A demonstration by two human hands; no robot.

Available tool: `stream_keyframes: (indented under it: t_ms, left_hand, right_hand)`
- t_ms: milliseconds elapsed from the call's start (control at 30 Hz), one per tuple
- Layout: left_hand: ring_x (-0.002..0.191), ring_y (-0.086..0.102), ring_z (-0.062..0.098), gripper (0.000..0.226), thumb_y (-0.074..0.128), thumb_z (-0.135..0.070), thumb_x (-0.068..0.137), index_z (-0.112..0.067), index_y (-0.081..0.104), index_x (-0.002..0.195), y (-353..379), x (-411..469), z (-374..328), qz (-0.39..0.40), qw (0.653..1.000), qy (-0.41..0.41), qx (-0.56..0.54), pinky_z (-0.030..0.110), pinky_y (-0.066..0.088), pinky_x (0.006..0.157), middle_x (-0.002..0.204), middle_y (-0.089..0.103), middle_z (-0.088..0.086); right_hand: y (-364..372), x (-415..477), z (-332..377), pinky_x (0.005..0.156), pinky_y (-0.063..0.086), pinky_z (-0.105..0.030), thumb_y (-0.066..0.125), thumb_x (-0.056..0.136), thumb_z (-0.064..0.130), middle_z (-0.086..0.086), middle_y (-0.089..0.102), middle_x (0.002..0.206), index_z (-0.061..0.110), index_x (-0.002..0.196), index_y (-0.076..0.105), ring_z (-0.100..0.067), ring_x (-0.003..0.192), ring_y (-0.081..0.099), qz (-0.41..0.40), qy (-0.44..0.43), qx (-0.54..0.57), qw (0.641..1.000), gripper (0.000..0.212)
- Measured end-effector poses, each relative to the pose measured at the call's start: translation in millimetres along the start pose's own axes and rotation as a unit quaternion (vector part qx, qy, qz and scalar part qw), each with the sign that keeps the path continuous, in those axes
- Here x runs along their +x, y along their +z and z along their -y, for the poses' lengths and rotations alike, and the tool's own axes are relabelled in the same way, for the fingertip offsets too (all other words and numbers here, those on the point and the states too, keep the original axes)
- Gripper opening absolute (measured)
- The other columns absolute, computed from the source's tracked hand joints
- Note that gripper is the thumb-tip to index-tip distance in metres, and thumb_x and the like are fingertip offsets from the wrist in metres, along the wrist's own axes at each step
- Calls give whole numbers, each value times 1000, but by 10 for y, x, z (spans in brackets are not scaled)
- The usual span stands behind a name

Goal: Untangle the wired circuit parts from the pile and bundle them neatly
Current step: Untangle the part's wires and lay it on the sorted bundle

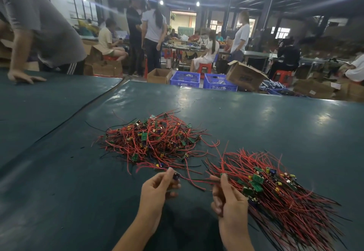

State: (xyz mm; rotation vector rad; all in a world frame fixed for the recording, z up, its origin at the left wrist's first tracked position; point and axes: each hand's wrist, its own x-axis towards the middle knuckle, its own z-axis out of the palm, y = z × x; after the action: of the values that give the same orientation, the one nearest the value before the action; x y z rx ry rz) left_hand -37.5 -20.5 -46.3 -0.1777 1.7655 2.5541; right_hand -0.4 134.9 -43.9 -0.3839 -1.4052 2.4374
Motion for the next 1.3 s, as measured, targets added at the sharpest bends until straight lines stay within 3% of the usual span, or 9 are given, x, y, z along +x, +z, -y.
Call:
stream_keyframes:
  t_ms: [233, 367, 500, 600, 733, 800, 933, 1100, 1300]
  left_hand:
    - [52, 55, 18, 40, 62, -50, 74, -11, 57, 75, -55, 51, -50, 91, 978, -135, -131, 27, 50, 49, 62, 54, 6]
    - [50, 49, 16, 44, 67, -59, 68, -17, 57, 62, -57, -20, -28, 237, 949, -207, -22, 25, 43, 48, 58, 45, 2]
    - [53, 53, 12, 47, 68, -64, 76, -18, 67, 68, -85, -72, 1, 342, 912, -220, 58, 22, 43, 51, 60, 51, -1]
    - [53, 54, 12, 45, 62, -58, 81, -17, 70, 66, -73, -53, -7, 306, 924, -227, 35, 22, 44, 49, 60, 54, 0]
    - [56, 59, 14, 24, 64, -34, 81, -13, 73, 75, -26, -47, 38, 243, 949, -203, 5, 23, 45, 47, 70, 63, 6]
    - [56, 59, 13, 10, 73, -24, 77, -14, 71, 77, 3, -81, 79, 250, 957, -141, 41, 23, 47, 49, 68, 64, 5]
    - [63, 61, 14, 23, 73, -44, 80, -21, 71, 79, 115, -160, 137, 254, 958, 2, 130, 24, 48, 61, 67, 64, 4]
    - [57, 55, 14, 43, 61, -45, 85, -10, 65, 60, 175, -132, 175, 154, 981, 55, 102, 25, 45, 57, 58, 59, 5]
    - [51, 52, 21, 55, 50, -55, 85, -17, 50, 44, 90, -90, 162, 177, 965, 81, 175, 30, 44, 61, 47, 53, 8]
  right_hand:
    - [7, -37, -12, 36, 25, -17, 45, 77, 64, 0, 51, 59, 10, 88, 79, -7, 42, 32, 53, -17, -12, 998, 64]
    - [95, -97, -88, 41, 27, -19, 55, 78, 51, -3, 44, 53, 11, 88, 79, -10, 42, 32, 114, -1, -132, 985, 48]
    - [169, -171, -125, 43, 49, -30, 64, 80, 42, -20, 60, 57, 4, 85, 77, -24, 40, 54, 199, 86, -132, 967, 40]
    - [187, -166, -141, 43, 52, -31, 69, 74, 35, -25, 64, 60, -3, 75, 75, -25, 41, 57, 149, 86, -100, 980, 38]
    - [147, -80, -188, 68, 44, -40, 65, 80, 35, -37, 59, 71, 14, 78, 81, -31, 69, 54, 23, 12, -111, 994, 27]
    - [135, -62, -186, 71, 41, -41, 65, 80, 37, -24, 56, 69, 18, 78, 82, -31, 70, 49, 6, -6, -105, 994, 25]
    - [166, -103, -193, 51, 49, -27, 65, 76, 36, -17, 64, 63, 20, 72, 81, -21, 52, 58, 40, -38, -129, 990, 23]
    - [235, -121, -244, 57, 49, -19, 65, 83, 25, -9, 69, 63, 7, 73, 79, -14, 59, 63, 50, -58, -145, 987, 25]
    - [-100, 111, -20, 34, 21, -16, 64, 90, 29, 5, 23, 48, 5, 89, 77, -4, 39, 19, -115, -24, -44, 992, 27]
